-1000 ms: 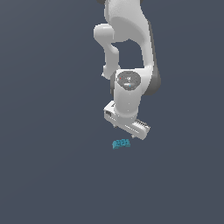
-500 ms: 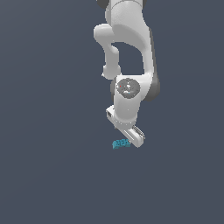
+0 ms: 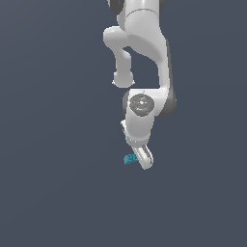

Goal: Pick up the object and move it to a goal position.

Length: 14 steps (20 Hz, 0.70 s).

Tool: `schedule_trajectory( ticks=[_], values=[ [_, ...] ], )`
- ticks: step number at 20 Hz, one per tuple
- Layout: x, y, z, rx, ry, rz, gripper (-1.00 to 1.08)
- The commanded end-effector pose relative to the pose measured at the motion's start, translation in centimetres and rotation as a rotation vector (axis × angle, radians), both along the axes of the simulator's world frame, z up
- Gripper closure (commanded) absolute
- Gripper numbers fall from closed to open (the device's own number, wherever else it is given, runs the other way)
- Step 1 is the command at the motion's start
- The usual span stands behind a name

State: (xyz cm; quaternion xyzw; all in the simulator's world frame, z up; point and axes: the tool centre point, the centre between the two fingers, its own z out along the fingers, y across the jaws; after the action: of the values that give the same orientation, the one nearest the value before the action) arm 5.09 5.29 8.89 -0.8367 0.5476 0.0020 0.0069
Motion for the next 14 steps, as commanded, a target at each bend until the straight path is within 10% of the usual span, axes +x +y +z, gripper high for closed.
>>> schedule_trajectory(
  ticks=[1,14],
  values=[
    [0.2,0.0,-0.4,-0.003,0.002,-0.064,-0.92],
    [0.6,-0.2,-1.6,-0.013,0.006,-0.235,-0.92]
  ],
)
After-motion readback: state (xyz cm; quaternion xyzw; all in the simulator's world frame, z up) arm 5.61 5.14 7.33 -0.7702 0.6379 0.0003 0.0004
